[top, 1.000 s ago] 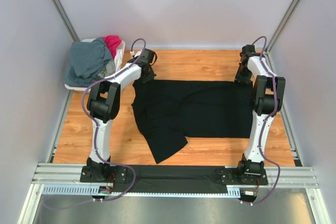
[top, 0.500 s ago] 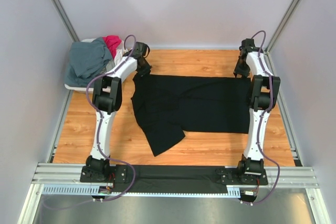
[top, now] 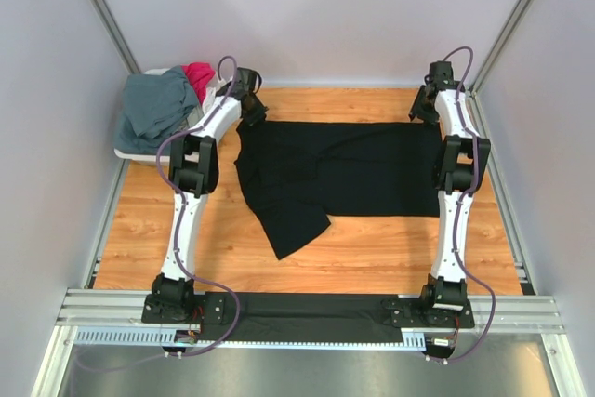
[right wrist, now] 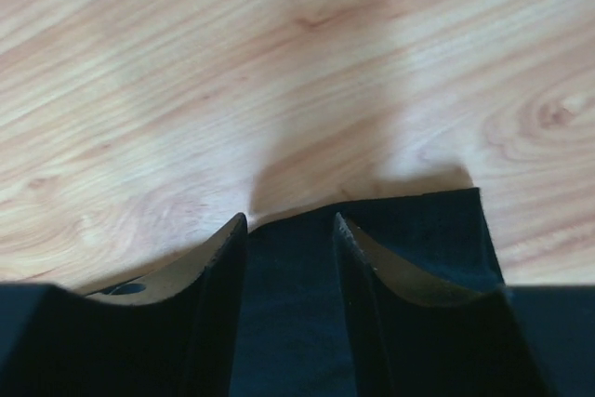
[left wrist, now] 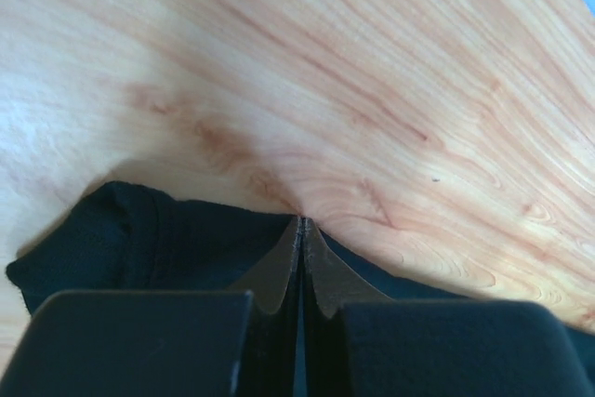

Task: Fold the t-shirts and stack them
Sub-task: Fold the tshirt

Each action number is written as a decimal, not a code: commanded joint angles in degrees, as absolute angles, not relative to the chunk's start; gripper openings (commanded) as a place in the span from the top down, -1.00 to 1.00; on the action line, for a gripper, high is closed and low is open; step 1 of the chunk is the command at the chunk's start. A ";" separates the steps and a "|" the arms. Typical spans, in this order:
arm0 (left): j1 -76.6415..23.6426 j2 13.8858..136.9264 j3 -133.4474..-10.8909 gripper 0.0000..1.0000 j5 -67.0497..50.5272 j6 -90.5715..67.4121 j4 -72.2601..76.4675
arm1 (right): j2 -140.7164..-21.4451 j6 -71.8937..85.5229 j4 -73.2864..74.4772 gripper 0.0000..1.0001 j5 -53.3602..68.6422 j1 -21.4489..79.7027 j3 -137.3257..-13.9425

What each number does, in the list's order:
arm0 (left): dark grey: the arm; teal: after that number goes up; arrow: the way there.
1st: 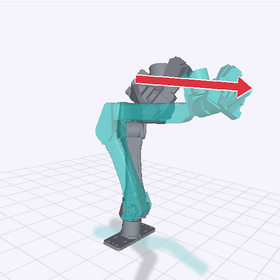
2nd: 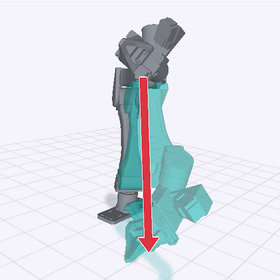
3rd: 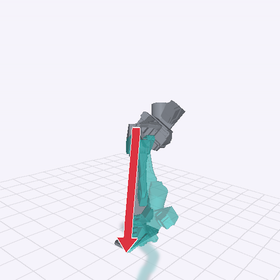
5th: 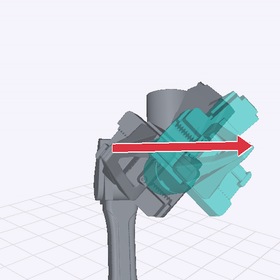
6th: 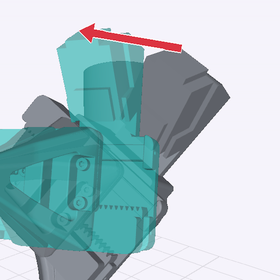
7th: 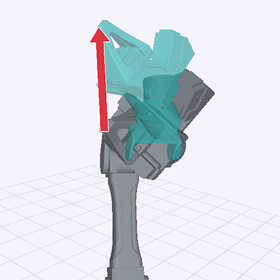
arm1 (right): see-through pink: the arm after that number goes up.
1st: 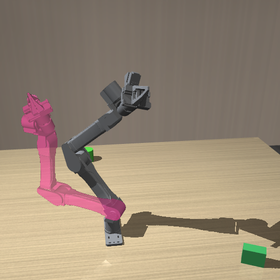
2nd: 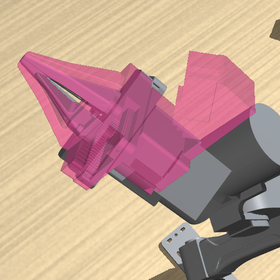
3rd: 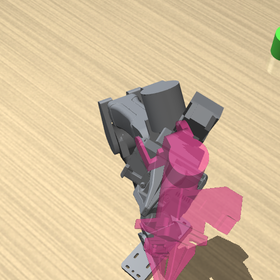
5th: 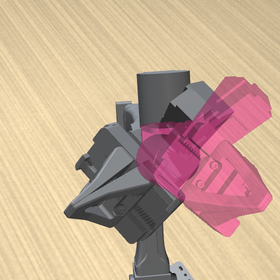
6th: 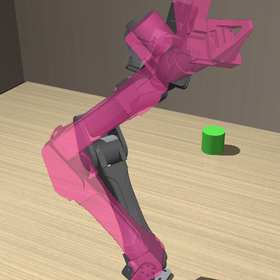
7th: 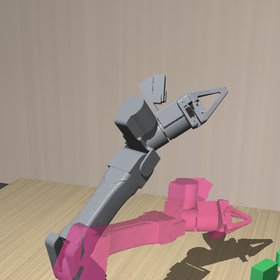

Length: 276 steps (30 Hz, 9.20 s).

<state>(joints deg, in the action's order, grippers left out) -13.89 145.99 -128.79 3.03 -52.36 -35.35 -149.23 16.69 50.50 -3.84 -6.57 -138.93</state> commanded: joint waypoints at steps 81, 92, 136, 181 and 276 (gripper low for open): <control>-23.20 105.21 -72.16 0.05 2.64 -43.86 -27.69 | -113.30 17.93 42.80 0.99 -4.57 -15.56 -93.34; -23.47 102.66 -72.68 1.00 -1.14 -44.12 -28.30 | -111.36 17.49 44.39 0.99 -3.69 -15.64 -92.20; -23.47 98.17 -72.24 1.00 -0.97 -42.89 -31.64 | -121.12 15.73 38.49 0.73 -4.39 -16.52 -93.07; -23.47 99.23 -73.04 1.00 -0.44 -42.63 -32.34 | -123.58 16.00 41.22 0.89 -2.90 -16.17 -95.80; -67.41 70.13 -28.12 -0.37 20.22 -95.97 -17.65 | -76.21 39.82 21.27 -0.57 1.93 -19.95 -40.69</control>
